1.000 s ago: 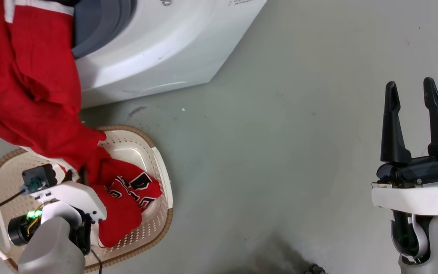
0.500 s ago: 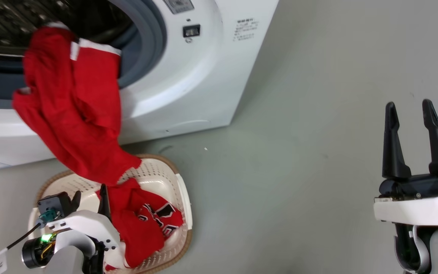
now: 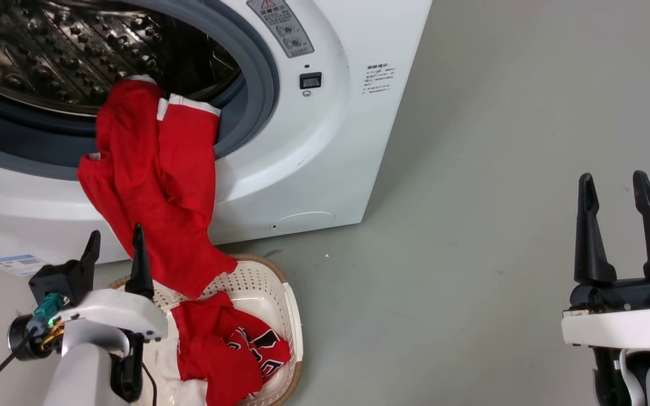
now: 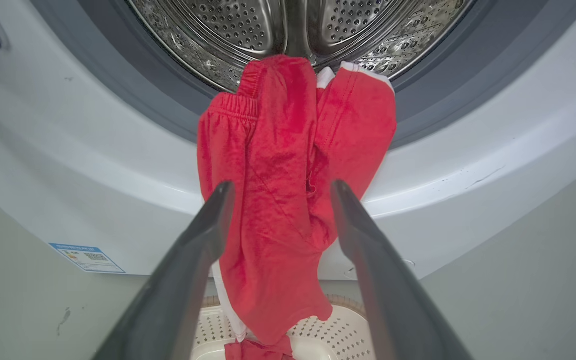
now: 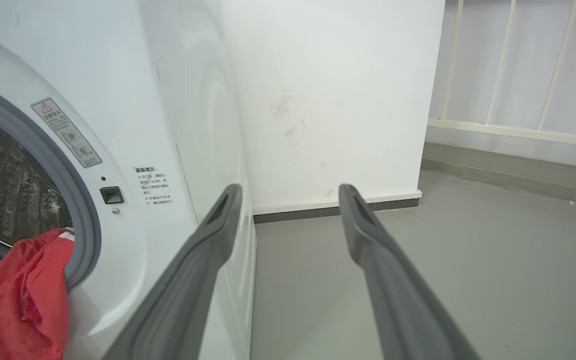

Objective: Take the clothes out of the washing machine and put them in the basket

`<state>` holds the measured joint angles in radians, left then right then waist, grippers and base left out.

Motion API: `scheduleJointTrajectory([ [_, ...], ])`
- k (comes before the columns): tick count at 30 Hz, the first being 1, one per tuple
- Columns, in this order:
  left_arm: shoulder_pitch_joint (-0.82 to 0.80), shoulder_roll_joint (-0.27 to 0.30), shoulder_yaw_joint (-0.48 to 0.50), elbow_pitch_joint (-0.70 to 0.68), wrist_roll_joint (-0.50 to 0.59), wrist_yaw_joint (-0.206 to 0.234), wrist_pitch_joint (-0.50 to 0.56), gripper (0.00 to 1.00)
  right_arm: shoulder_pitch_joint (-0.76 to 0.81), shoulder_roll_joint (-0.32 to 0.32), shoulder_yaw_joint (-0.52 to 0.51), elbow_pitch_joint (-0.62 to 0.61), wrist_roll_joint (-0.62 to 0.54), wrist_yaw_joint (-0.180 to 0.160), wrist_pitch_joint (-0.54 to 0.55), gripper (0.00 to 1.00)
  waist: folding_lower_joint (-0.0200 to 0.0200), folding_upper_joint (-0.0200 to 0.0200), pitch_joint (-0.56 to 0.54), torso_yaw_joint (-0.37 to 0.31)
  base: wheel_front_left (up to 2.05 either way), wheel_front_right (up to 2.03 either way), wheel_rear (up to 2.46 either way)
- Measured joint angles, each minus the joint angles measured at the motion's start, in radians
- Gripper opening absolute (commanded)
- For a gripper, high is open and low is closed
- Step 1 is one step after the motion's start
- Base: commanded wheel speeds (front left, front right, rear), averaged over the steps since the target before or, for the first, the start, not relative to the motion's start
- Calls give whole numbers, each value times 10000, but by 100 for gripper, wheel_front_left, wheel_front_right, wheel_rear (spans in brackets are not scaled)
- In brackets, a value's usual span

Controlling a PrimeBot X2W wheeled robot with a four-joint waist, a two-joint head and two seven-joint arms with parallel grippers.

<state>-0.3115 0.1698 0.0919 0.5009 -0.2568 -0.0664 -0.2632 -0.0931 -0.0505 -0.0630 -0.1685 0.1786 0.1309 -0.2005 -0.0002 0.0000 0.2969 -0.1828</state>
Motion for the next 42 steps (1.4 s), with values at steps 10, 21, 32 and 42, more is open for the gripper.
scheduleJointTrajectory([
  [10, -2296, 1058, -817, 1641, -17, -525, 1659, 100, 111, 2, 88, 12, 270, 0, -61, 100, 1, 0, 283, -341, 0, 0, 0],
  [21, -3983, 2313, -1396, 3162, -322, -625, 4113, 100, -136, 2, 263, 426, 706, 0, -420, 100, 2, 0, 995, -949, 0, 0, 0],
  [32, -5052, 2951, -1659, 4408, -380, -644, 5177, 100, -519, 2, 430, 690, 880, 0, -585, 100, 3, 0, 1758, -1361, 0, 0, 0],
  [42, -5409, 2993, -1783, 5024, -537, -640, 5035, 0, -632, 2, 378, 802, 917, 0, -604, 100, 3, 0, 1720, -1362, 0, 0, 0],
])
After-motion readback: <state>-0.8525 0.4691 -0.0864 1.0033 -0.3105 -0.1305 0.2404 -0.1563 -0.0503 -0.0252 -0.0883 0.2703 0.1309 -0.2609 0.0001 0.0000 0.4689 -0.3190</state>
